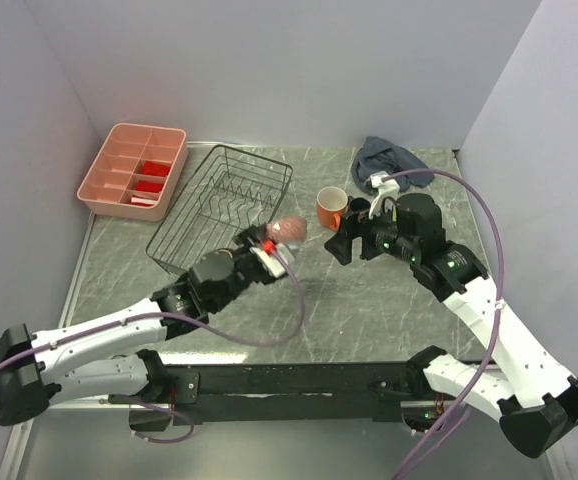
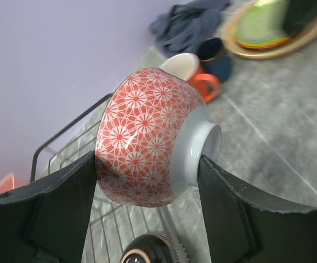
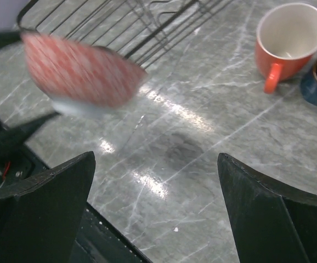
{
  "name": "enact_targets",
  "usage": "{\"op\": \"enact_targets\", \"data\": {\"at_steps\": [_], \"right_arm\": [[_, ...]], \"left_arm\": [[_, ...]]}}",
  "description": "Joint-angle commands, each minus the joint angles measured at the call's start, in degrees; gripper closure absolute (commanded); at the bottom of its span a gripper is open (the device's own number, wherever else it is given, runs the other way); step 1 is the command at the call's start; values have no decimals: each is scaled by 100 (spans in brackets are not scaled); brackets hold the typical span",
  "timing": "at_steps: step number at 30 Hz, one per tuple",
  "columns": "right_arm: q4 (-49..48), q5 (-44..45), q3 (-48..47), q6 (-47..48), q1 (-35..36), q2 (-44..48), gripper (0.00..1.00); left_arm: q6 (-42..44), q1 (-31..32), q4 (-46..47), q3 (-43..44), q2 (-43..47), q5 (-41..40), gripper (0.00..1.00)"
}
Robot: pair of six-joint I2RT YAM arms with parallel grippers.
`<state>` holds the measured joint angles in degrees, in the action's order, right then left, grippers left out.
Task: Unload the mixed dishes from the dish rack
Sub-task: Place the bowl at the center of the board.
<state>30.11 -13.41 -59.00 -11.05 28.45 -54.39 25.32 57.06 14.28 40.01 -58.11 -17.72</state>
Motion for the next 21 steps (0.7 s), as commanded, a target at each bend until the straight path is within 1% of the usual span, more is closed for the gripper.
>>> {"op": "enact_targets", "data": {"at_steps": [1,2,7,13,16,21], "right_arm": [[-5,-741,-471,514,-23,-133,0],[56,-968,-559,594,-15,-151,0],[250,-1558,-770,1007,-23,-326,0],[338,-2472,-823,1052,-15,-651,0],[530,-2762,-911,1341,-23,-836,0],[1189,-3229,-1113,1755,-15,-1196,0]], "left_arm": [[877,551,901,-81,-113,-136,71],[948,622,909,-98,-148,-127,71],[1203,956,1059,-107,-306,-4,71],[1370,1378,1173,-195,-394,128,70],[1467,1571,1182,-230,-421,163,70],[1502,1756,1138,-239,-491,225,70]]}}
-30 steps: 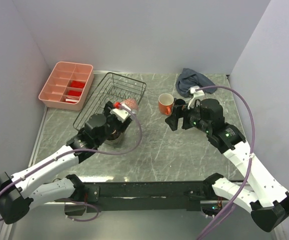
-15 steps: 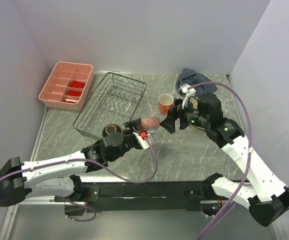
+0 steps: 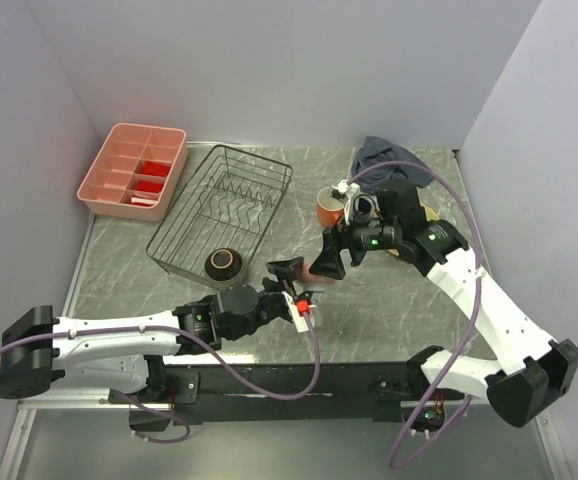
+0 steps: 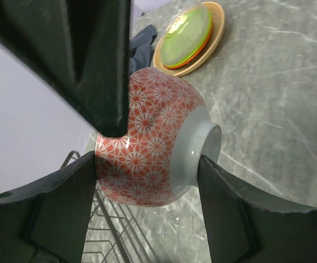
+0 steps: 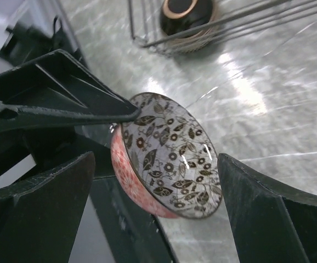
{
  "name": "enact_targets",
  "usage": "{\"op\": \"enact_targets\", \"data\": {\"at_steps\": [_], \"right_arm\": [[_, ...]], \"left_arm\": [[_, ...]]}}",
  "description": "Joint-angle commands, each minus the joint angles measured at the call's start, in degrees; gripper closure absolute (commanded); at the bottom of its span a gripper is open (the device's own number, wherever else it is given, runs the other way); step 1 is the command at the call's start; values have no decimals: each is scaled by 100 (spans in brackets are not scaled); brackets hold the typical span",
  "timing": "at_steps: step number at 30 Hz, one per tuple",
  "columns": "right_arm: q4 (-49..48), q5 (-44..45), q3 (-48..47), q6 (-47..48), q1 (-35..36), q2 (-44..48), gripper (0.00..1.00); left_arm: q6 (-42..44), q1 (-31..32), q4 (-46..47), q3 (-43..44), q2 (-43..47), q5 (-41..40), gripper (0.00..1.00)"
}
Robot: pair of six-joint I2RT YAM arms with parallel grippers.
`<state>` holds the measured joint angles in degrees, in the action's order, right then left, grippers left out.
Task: Unload the mixed dishes from the dish rack
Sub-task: Place the bowl at the center of the board.
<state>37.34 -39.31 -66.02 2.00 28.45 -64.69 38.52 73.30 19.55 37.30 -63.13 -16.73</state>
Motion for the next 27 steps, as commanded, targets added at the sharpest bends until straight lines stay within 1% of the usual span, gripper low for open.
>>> {"op": "enact_targets", "data": {"at_steps": [1,3,9,15,16,18,19,21,22,24,25,27], "right_arm": [[563,-718,-455,590,-15,-219,0],[809,-876,-491,705,-23,-342,1],[1178,-1245,-473,1021,-23,-668,11],[1319,-1298,-447,1127,-15,-800,26],[1319,-1368,-438,1153,-15,-800,31],[1346,-1430,-447,1154,-15,-861,37],[1381,-1456,-464,1188,-15,-888,43],[1407,-1492,-473,1197,-15,-949,48],[1416,-1492,-491,1197,-6,-967,56],[1460,-1536,-500,1215,-15,-1028,65],[1460,-1562,-500,1224,-6,-1029,71],[1477,-1667,-508,1259,-15,-1055,79]], "left_arm": [[191,167,620,14,-6,100,70],[217,202,603,-3,-32,109,70],[164,238,611,-56,-85,56,69],[138,273,585,-109,-85,-14,69],[129,273,576,-117,-76,-6,69],[94,282,576,-135,-85,3,69],[77,282,576,-126,-94,3,68],[94,290,611,-144,-94,-23,68],[94,299,611,-144,-103,-32,68],[103,308,646,-153,-120,-67,68],[103,308,664,-161,-112,-102,68],[50,317,664,-179,-129,-128,66]]}}
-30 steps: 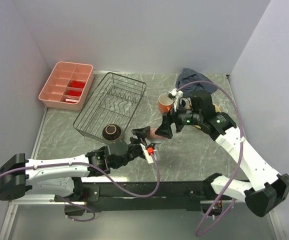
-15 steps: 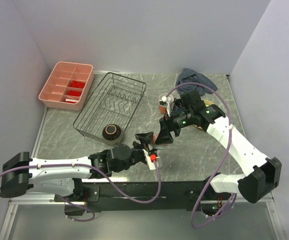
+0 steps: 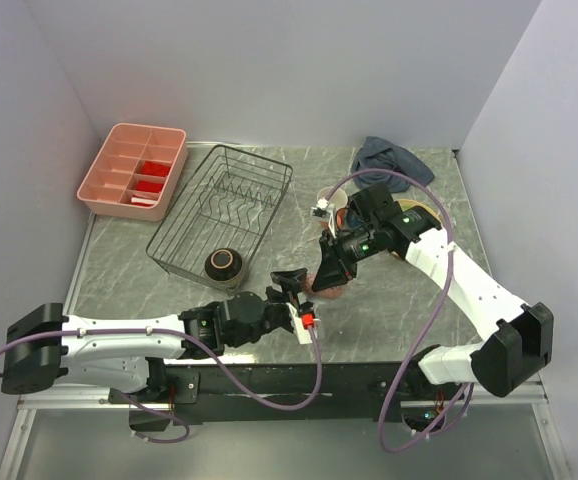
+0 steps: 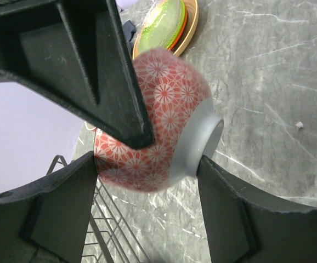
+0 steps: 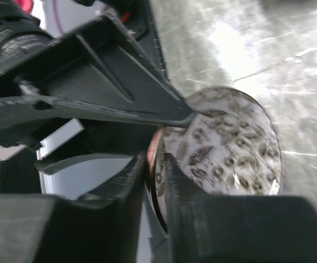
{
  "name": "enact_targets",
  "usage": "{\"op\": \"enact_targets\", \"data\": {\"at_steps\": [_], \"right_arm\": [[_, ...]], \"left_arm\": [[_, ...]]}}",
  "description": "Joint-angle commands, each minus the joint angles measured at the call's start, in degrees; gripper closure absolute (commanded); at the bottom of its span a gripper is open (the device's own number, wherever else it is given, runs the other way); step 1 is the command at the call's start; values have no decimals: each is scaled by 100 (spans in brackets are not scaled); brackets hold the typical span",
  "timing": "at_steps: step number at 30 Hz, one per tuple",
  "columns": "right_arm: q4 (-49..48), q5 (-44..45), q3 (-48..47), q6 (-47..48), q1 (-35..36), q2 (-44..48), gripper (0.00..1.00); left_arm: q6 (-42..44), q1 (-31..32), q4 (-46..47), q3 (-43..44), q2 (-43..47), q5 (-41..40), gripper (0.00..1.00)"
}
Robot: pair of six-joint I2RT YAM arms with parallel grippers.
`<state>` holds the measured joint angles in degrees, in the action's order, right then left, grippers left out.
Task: Unload the mixed dishes from the dish rack
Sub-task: Place the bowl at the center of the board.
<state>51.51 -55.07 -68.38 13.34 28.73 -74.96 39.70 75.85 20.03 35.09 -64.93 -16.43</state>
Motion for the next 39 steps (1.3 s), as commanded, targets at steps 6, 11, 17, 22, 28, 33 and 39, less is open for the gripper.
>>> {"op": "enact_targets", "data": {"at_steps": [6,11,17,22,28,33,39], "right_arm": [[105,-162,-334,142,-43,-124,100],[70,48,-378,107,-52,-98,100],[-429,1065,-273,-454,-69,77,100],[-1001,2428,-1,-1105,-61,271,100],[-1554,4195,342,-1694,-34,236,100],[-2144,5312,728,-2046,115,105,100],[-2926,6464,1019,-2344,265,-422,100]], "left_arm": [[-305,61,572,-29,-11,-379,44],[-691,61,686,-134,6,-721,23],[-1507,-9,555,-231,103,-1292,1],[-2431,-229,151,-327,331,-1617,1],[-3836,-571,-569,-319,788,-2127,1],[-5076,-1089,-1246,-327,1157,-2619,1],[-5790,-1898,-1407,-599,1526,-2761,1]]}}
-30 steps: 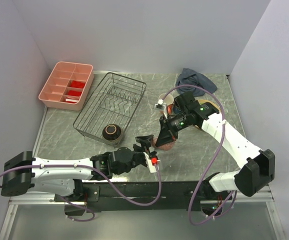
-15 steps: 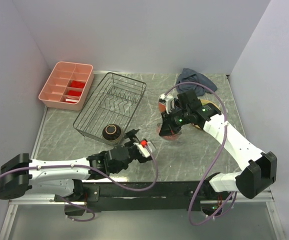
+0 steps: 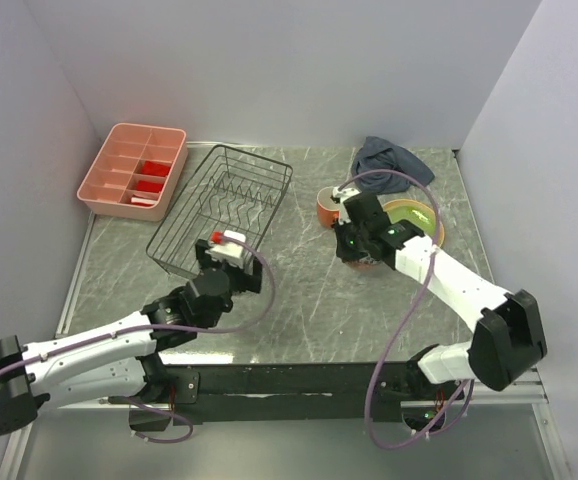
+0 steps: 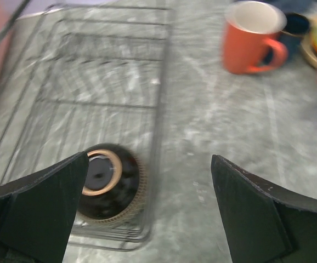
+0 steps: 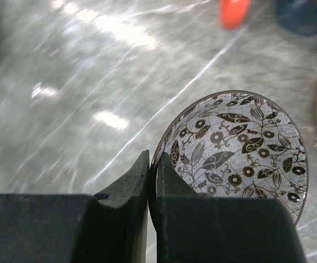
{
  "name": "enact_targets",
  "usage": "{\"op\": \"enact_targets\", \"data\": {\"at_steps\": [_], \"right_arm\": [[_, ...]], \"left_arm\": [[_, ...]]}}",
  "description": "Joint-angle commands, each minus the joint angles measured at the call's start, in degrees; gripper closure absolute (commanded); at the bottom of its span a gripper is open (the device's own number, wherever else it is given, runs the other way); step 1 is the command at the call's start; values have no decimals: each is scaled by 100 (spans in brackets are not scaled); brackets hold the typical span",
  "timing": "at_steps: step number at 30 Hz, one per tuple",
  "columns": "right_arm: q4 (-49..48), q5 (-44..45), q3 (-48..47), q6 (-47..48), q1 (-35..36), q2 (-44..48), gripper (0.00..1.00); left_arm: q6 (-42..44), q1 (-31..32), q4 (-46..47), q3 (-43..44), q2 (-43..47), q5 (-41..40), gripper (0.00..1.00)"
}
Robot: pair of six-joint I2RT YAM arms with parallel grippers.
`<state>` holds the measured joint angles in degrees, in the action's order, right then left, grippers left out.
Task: Unload the mixed dishes from the dish rack
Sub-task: Place the bowl at the center of the board.
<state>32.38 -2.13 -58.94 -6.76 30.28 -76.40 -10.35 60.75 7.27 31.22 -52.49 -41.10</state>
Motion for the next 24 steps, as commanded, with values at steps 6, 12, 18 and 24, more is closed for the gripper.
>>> {"op": "enact_targets", "data": {"at_steps": [6,12,18,24], "right_arm": [[-1541,1935,-3,-650,171,-998,100],[-1840,2480,-206,-958,241,-1693,96],[-2148,2648,-188,-1274,276,-2071,83],[-2157,2648,-31,-1547,426,-2037,63]], "left_arm": [[-714,-556,126,-336,231,-477,1],[-881,-556,-120,-169,55,-566,1],[-943,-556,-129,-213,151,-530,0],[-934,-556,-261,-117,63,-495,0]]}}
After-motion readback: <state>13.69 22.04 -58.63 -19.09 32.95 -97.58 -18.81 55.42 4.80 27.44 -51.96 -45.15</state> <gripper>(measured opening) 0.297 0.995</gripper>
